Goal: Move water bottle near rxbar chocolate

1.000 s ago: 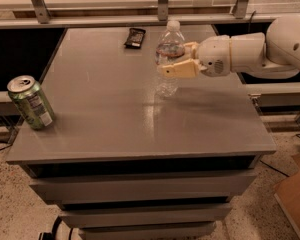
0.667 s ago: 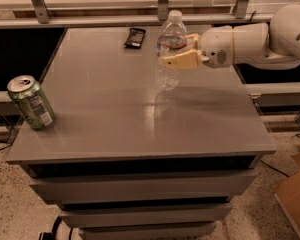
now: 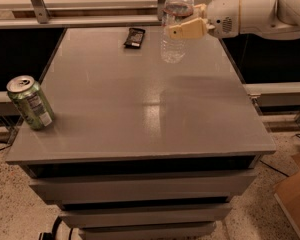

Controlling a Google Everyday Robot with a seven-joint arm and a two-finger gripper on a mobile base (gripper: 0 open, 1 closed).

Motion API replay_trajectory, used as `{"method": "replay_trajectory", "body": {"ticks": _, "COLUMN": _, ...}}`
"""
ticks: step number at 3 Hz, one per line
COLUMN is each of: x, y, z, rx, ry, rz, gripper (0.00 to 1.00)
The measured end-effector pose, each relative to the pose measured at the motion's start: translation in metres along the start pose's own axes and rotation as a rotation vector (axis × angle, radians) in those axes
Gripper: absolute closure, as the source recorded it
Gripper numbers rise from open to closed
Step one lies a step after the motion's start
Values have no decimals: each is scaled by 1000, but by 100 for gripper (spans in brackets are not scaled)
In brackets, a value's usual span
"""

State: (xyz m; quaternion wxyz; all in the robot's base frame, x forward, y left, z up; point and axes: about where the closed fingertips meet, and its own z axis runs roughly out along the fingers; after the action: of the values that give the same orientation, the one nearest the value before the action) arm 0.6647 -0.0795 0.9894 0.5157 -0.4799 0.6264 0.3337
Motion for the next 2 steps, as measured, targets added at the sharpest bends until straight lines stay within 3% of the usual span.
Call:
{"method": "replay_trajectory", "body": {"ticks": 1, "x": -11, "y": -32, "z": 0, "rx": 92, "ry": -20, "rz": 39, "gripper": 100}}
{"method": "replay_trajectory", "body": {"ticks": 2, "x": -18, "y": -61, "z": 3, "rx": 242, "ry": -14, "rz": 142, "gripper": 100}}
